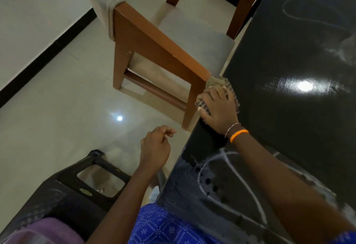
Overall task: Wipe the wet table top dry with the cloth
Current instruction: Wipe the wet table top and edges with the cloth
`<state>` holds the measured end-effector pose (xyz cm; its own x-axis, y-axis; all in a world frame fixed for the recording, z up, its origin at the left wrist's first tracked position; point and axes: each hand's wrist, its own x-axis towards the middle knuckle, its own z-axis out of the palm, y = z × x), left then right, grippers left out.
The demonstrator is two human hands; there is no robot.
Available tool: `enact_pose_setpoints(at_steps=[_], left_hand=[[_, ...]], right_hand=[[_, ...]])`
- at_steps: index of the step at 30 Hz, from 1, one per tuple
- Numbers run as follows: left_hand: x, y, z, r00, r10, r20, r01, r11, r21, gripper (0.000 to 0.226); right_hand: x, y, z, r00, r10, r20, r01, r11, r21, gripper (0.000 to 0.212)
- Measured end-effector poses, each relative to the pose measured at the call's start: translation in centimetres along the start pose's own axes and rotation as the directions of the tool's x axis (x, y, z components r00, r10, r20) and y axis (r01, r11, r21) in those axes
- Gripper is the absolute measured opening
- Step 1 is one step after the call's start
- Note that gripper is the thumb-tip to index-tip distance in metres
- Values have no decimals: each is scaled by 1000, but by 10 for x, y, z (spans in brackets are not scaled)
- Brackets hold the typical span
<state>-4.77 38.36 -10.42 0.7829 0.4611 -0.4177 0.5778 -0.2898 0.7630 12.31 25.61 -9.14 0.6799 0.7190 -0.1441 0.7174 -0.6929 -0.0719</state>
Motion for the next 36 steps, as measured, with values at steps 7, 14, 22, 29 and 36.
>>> enact_pose_setpoints(at_steps=[7,14,22,29,36], left_hand=[[-10,16,11,994,36,-106,-43,997,-60,35],[-12,32,23,989,123,-82,-122,992,17,34],[-25,52,41,951,306,45,-308,925,221,32],[-26,60,49,947,305,95,-320,915,245,39],[-28,58,49,960,278,41,-281,946,159,48]], right_hand=[[-77,-63,25,993,-116,-5,116,992,59,55],[-26,-25,19,972,225,-66,-218,971,98,63],[-93,42,21,828,554,-84,-546,831,104,69],[-217,128,21,517,855,-48,-849,519,103,76],[-192,84,32,414,910,-26,-899,413,146,73]])
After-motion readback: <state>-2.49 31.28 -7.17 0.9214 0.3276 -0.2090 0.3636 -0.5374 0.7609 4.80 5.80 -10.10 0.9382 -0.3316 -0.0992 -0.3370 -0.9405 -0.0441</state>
